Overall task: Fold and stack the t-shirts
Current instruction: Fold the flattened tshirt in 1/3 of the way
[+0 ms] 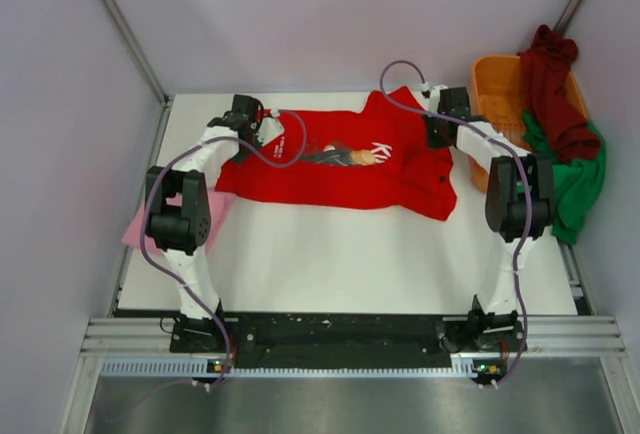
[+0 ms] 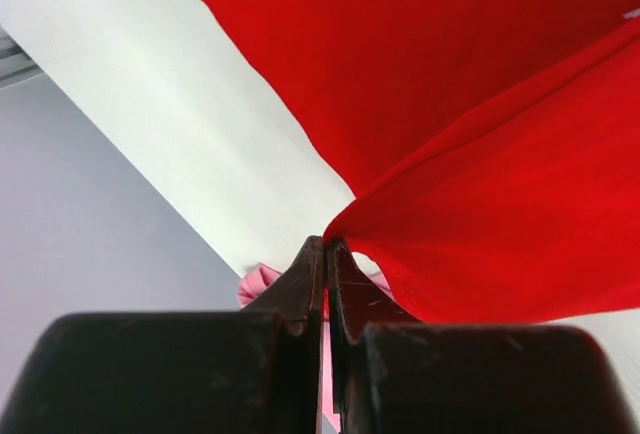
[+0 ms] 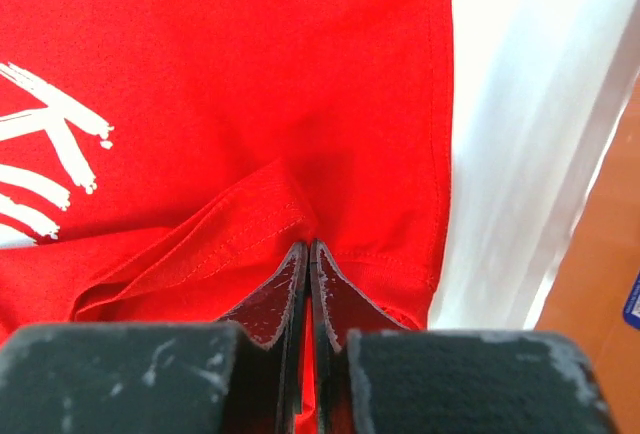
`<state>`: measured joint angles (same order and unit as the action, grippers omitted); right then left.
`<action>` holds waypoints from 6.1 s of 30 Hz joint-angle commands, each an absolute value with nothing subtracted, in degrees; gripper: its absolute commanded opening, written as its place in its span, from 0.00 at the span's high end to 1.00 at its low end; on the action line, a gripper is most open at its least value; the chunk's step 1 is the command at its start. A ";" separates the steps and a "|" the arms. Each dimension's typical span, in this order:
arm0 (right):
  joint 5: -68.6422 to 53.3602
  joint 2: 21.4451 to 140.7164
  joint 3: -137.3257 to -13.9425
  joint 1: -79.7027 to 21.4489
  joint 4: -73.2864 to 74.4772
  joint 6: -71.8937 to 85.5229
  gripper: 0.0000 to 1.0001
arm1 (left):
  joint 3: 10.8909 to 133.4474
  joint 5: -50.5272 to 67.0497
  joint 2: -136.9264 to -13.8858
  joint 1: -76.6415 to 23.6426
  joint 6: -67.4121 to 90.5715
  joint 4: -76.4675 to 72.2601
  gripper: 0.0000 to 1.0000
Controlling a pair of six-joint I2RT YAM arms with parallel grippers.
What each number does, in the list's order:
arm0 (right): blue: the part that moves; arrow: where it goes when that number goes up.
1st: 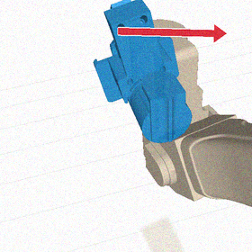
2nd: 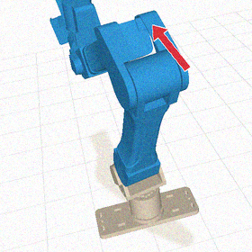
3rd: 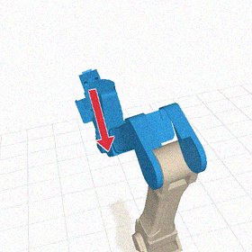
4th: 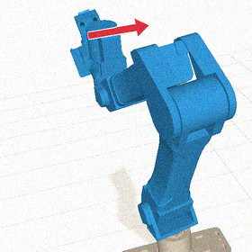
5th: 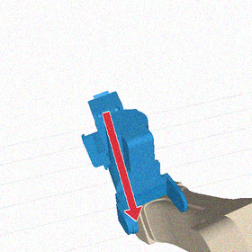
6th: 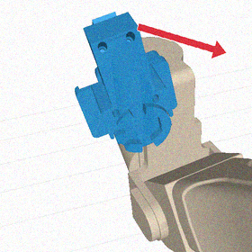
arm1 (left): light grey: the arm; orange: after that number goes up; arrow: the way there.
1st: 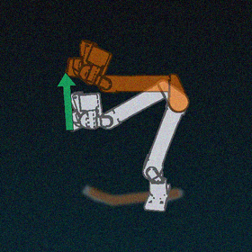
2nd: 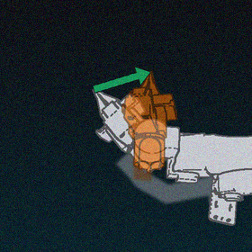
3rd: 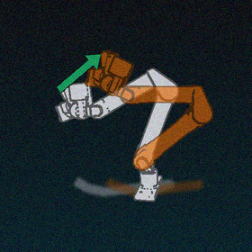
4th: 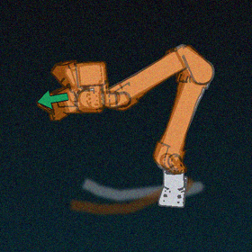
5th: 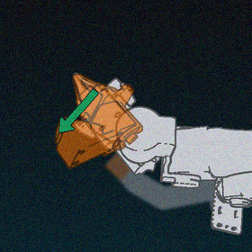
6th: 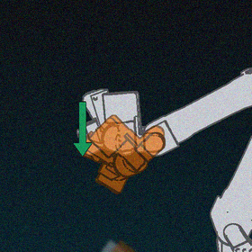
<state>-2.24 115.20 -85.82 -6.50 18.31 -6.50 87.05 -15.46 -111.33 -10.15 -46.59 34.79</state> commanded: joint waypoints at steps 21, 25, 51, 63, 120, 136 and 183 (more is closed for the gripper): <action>1.65 115.41 -97.56 -6.41 22.49 -11.96 0.54 | 92.11 -28.30 -117.69 -10.20 -46.94 25.49 0.36; 2.73 106.72 -93.18 -7.91 23.02 -7.57 0.49 | 91.59 -19.72 -111.64 -10.55 -44.83 30.13 0.34; -3.35 85.25 -48.78 -6.86 19.69 16.00 0.69 | 73.65 -8.26 -110.83 -15.38 -58.36 27.77 0.62; -2.55 74.80 -42.72 3.69 22.58 17.05 1.00 | 72.25 -3.96 -107.14 -16.70 -59.59 33.30 1.00; -2.20 67.50 -44.21 16.00 29.27 14.77 0.51 | 87.98 -3.26 -117.24 -2.82 -37.79 48.51 0.59; -1.76 66.71 -45.26 16.08 29.18 14.85 0.51 | 90.17 -5.27 -122.61 9.04 -34.10 49.05 1.00; -15.46 98.18 -65.21 -8.09 25.49 14.58 1.00 | 76.20 5.54 -112.85 -8.09 -32.96 40.34 0.58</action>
<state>-12.71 100.75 -62.37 -7.77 26.87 12.91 78.15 6.85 -111.72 -8.23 -32.91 43.48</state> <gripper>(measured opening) 0.022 0.423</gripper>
